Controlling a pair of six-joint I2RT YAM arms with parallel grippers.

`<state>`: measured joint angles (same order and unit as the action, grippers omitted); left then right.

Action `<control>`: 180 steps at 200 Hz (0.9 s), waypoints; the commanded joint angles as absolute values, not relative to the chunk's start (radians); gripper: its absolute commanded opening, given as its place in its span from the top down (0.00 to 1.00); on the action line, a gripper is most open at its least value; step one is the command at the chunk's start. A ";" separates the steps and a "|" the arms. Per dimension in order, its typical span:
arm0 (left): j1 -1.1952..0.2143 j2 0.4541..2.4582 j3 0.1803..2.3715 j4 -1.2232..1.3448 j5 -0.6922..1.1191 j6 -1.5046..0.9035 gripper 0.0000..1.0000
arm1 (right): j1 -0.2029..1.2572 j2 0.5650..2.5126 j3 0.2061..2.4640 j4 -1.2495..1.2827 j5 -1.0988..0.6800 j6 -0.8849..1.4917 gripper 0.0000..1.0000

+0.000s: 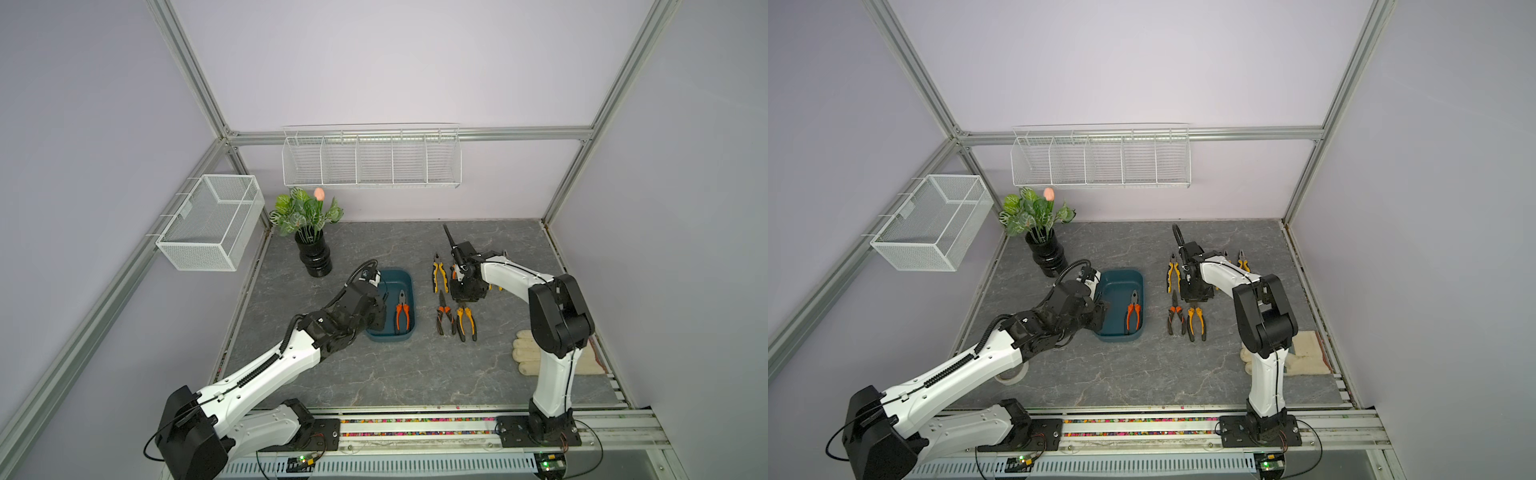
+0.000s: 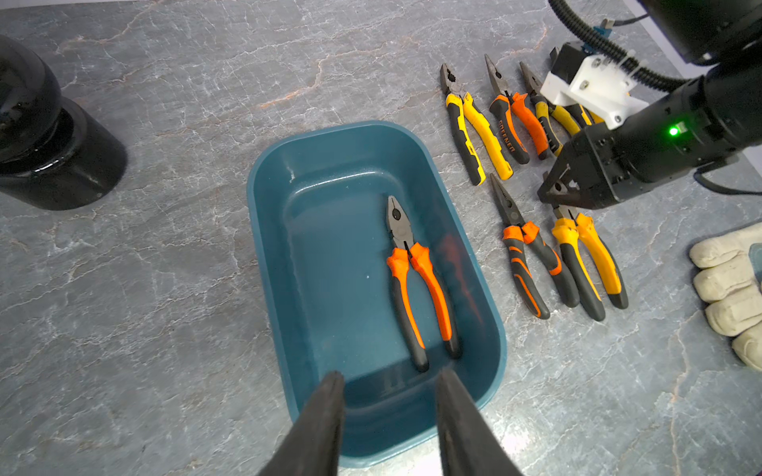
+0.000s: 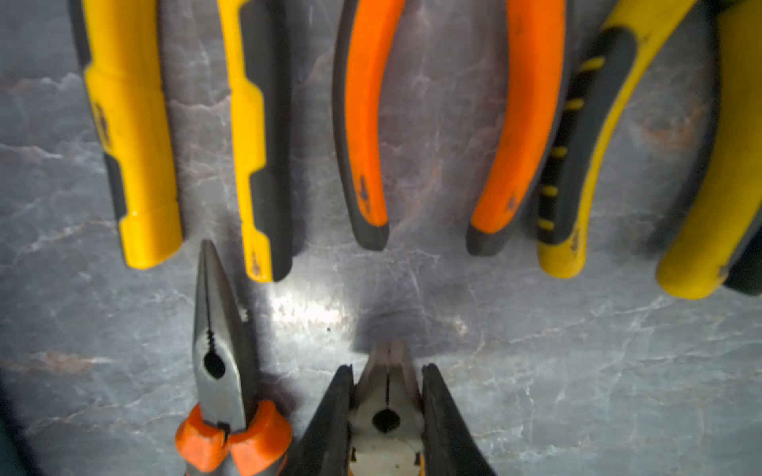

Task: Take the pliers out of the storage box
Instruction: Place the pliers at the center of the board.

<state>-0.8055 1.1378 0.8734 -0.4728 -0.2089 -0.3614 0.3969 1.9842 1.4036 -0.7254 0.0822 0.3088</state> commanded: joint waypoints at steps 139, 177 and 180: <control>-0.807 1.208 0.899 -0.494 -0.187 -0.366 0.57 | 0.359 2.051 1.477 -0.756 0.086 0.298 0.66; -0.807 1.215 0.898 -0.494 -0.181 -0.373 0.57 | 0.357 2.041 1.470 -0.748 0.070 0.301 0.58; -0.807 1.214 0.900 -0.494 -0.181 -0.374 0.57 | 0.357 2.038 1.467 -0.745 0.068 0.299 0.58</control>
